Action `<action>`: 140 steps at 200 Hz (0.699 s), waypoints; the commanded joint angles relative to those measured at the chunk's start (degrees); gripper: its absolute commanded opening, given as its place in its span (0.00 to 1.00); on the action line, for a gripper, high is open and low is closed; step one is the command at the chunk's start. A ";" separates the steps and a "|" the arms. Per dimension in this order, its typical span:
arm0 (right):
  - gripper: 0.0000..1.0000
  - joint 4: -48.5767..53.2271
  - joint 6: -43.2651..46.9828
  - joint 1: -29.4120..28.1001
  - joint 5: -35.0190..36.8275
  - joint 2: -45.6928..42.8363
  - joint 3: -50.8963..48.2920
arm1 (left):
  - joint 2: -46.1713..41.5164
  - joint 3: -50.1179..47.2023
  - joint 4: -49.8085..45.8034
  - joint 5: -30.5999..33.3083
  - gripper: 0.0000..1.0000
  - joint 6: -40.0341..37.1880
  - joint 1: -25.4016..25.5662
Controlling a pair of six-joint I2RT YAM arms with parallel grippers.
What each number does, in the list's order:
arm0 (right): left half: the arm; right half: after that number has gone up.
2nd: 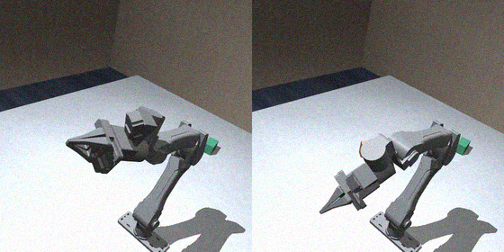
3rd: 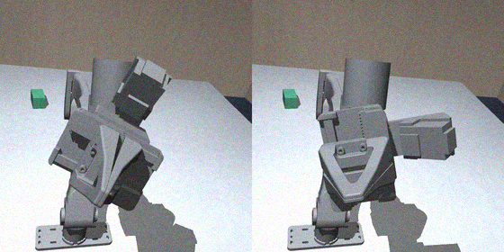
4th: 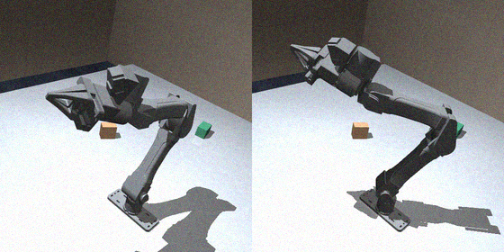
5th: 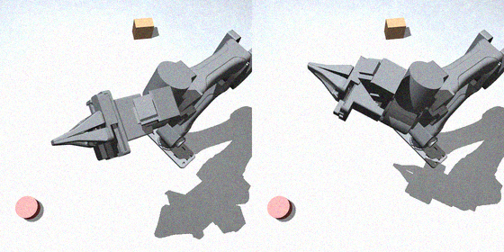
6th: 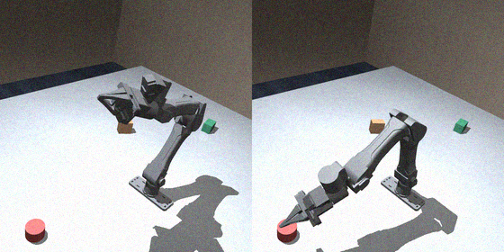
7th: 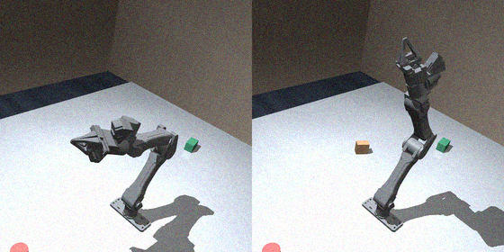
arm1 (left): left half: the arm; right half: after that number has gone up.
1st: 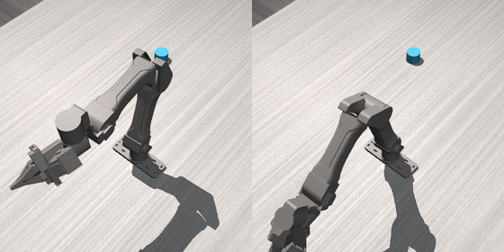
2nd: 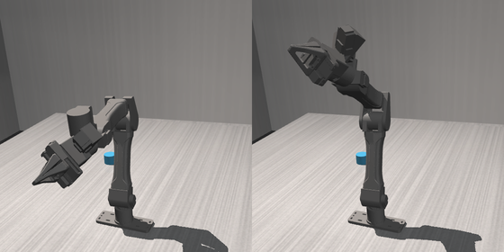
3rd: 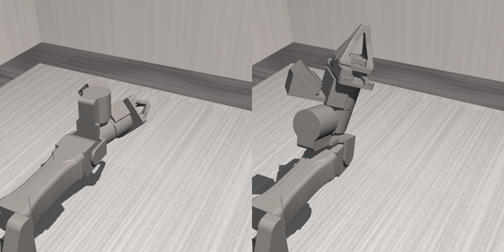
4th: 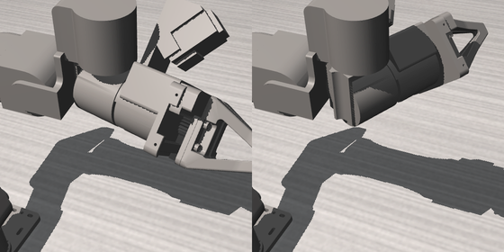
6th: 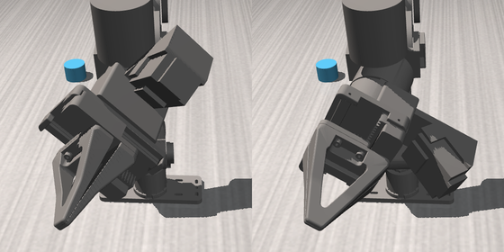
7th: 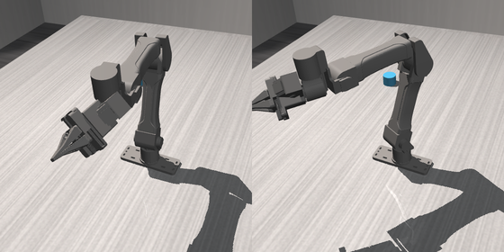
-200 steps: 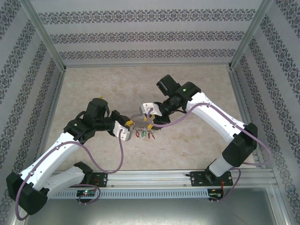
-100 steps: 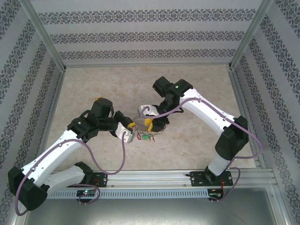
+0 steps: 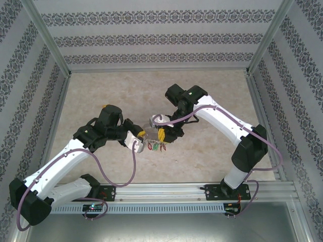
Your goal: Put the keys on the keyring
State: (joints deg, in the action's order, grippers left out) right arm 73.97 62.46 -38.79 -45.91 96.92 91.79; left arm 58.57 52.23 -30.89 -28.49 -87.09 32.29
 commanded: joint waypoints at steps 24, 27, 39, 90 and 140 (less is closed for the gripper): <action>0.27 -6.98 -2.40 0.50 4.07 -5.47 -3.01 | 0.91 1.54 2.26 1.60 0.00 2.29 0.67; 0.28 -7.82 -3.12 0.75 3.82 -6.15 -3.28 | 1.10 1.37 2.61 2.17 0.00 2.92 0.67; 0.31 -12.02 -6.81 2.17 0.96 -9.01 -4.32 | 1.59 0.67 5.02 4.19 0.00 6.07 0.64; 0.34 -46.66 -31.73 4.51 10.31 -25.60 -24.64 | 1.38 -0.63 15.40 6.52 0.00 20.83 0.45; 0.36 -62.22 -42.41 0.92 24.01 -34.23 -37.81 | 1.98 0.11 21.39 8.42 0.00 33.91 0.42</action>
State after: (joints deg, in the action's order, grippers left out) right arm 23.20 27.86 -36.99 -29.82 64.58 56.27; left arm 60.62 51.88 -17.34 -21.15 -63.02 32.29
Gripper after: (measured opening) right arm 0.358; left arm 0.095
